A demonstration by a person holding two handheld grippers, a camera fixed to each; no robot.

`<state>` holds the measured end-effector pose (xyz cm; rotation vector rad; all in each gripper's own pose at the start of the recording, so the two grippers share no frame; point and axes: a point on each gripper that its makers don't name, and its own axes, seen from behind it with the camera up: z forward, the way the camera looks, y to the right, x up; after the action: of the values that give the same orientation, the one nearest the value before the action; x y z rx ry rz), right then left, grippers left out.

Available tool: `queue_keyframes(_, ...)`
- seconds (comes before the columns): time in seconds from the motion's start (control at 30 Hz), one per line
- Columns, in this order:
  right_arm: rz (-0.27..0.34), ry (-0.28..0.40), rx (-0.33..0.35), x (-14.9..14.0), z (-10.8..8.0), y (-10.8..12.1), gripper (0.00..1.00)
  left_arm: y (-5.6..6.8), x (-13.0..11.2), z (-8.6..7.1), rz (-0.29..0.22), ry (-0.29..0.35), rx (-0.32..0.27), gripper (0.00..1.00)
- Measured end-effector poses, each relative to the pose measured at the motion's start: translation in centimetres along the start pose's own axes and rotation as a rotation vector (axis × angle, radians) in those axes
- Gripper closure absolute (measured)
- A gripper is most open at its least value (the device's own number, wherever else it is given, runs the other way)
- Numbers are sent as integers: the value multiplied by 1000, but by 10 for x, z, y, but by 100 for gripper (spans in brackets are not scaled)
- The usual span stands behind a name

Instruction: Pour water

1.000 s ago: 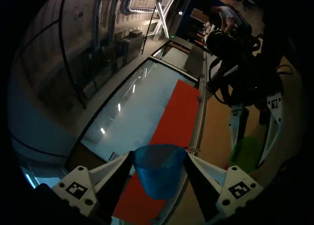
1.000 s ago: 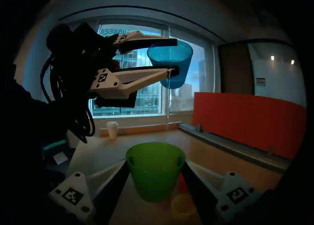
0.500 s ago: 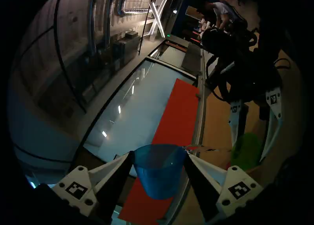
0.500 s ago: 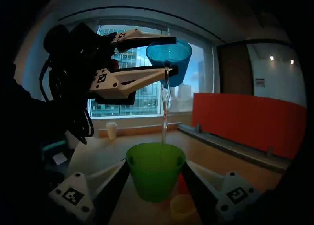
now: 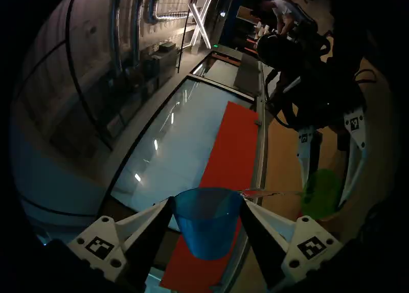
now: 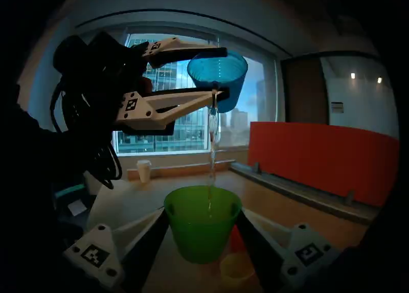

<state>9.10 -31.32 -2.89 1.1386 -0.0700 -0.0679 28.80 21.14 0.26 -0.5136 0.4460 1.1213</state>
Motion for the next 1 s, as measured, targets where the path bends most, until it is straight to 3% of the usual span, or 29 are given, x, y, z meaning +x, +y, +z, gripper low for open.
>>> queue_keyframes(0.5, -2, 2, -6, 1, -2, 2, 10, 2, 2, -2, 43, -1, -12, 11)
queue_keyframes(1.0, -13, 1, -11, 4, -2, 3, 11, -7, 6, -3, 82, 4, 4, 11)
